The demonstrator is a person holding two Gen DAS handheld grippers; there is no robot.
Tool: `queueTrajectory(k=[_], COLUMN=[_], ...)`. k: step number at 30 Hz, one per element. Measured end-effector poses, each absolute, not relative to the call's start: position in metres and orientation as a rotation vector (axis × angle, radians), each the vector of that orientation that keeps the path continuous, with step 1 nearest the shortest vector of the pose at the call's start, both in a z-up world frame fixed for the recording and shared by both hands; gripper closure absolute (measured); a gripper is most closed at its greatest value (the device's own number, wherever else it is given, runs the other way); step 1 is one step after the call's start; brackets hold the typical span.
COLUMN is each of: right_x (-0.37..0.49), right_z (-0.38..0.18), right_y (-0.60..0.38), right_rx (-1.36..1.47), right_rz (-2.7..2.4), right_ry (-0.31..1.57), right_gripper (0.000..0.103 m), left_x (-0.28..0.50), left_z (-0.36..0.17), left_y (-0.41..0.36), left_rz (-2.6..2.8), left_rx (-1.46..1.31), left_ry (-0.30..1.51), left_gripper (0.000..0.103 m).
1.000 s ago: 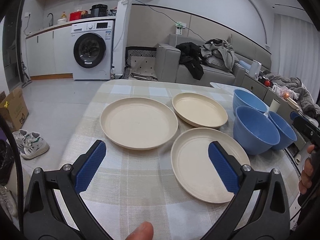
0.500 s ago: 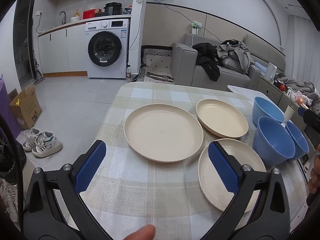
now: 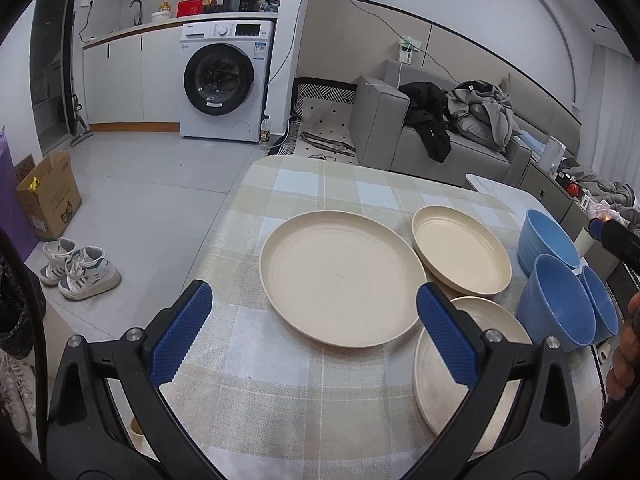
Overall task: Organize plates and bowls
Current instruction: 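Move the left tool toward the large cream plate while the right tool approaches another plate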
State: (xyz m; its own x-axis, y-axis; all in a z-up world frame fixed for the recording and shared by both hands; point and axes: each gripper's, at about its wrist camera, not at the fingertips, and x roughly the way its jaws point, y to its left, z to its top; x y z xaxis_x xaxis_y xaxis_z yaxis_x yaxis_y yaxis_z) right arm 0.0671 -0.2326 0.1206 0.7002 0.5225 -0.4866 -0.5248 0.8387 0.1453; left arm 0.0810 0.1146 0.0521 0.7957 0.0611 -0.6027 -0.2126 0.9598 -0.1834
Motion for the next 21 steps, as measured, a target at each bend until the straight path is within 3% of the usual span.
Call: queueTrajectory(k=[21], right_x=[0.153], right_z=[0.030], right_y=[-0.181], right_rx=[-0.038], right_rz=[0.556], right_ry=[0.766], right_gripper=[0.017], left_x=[0.165], left_z=[-0.017], left_y=[0.142], left_rz=[0.205], left_rx=[-0.293], left_ry=[0.781], left_gripper=[0.001])
